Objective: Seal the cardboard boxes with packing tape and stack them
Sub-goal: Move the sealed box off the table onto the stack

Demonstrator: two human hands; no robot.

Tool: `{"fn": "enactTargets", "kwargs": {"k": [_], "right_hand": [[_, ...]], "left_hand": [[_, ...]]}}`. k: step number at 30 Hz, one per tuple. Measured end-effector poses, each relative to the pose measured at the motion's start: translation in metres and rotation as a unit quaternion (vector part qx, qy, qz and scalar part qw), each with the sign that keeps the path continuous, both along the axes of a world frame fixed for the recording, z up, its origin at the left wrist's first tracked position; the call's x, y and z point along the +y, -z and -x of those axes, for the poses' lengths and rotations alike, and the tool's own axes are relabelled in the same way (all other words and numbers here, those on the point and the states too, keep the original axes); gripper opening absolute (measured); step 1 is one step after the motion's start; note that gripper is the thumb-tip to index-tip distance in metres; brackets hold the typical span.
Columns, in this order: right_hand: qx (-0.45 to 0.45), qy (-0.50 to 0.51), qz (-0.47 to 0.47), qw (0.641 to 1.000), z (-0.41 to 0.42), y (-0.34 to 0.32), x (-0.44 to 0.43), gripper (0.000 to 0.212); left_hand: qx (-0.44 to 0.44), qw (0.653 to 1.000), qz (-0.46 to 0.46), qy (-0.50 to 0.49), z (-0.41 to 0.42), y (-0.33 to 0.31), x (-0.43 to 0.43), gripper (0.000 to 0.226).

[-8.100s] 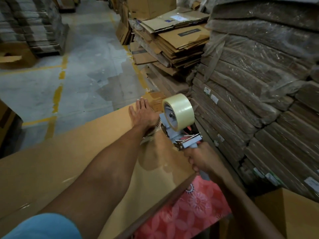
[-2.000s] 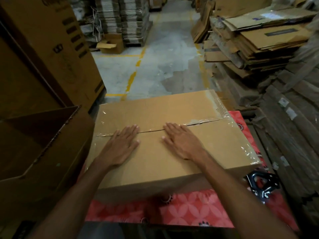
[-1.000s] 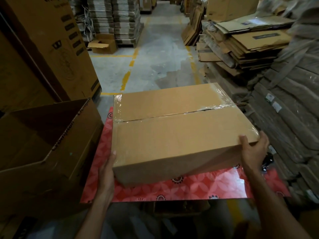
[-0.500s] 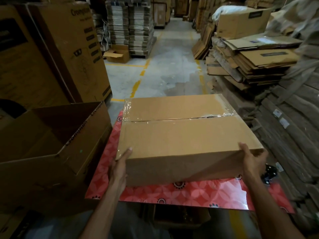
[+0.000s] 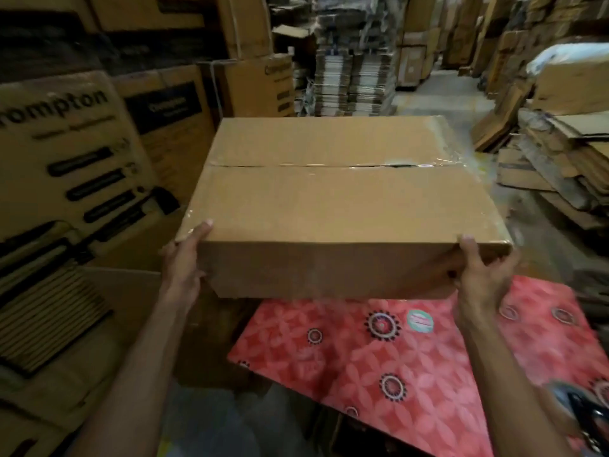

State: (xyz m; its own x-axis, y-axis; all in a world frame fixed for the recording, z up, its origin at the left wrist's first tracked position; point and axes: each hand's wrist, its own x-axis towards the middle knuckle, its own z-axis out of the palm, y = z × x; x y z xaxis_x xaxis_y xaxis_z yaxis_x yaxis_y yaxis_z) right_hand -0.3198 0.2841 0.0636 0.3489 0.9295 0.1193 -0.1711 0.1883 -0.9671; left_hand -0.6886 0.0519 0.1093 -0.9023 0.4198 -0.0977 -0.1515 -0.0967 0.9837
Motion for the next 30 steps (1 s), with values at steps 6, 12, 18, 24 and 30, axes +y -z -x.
{"fn": "enactTargets", "kwargs": {"k": [6, 12, 18, 24, 30], "right_hand": [[-0.008, -0.117, 0.011, 0.993, 0.135, -0.027, -0.011, 0.072], [-0.045, -0.197, 0.027, 0.979, 0.249, -0.024, -0.027, 0.085], [-0.073, -0.212, 0.032, 0.974, 0.349, -0.019, -0.031, 0.087], [-0.087, -0.174, 0.043, 0.980, 0.417, -0.020, -0.009, 0.083], [-0.115, -0.181, 0.062, 0.975, 0.422, -0.009, 0.013, 0.061]], "left_hand": [[0.036, 0.996, 0.001, -0.076, 0.068, -0.037, -0.086, 0.069], [0.033, 0.991, 0.021, -0.124, 0.138, -0.050, -0.142, 0.062], [0.009, 0.989, 0.025, -0.143, 0.222, -0.039, -0.147, 0.043], [-0.005, 0.994, 0.056, -0.096, 0.299, -0.031, -0.129, 0.042], [0.021, 0.993, 0.095, -0.064, 0.322, -0.019, -0.103, 0.044]]}}
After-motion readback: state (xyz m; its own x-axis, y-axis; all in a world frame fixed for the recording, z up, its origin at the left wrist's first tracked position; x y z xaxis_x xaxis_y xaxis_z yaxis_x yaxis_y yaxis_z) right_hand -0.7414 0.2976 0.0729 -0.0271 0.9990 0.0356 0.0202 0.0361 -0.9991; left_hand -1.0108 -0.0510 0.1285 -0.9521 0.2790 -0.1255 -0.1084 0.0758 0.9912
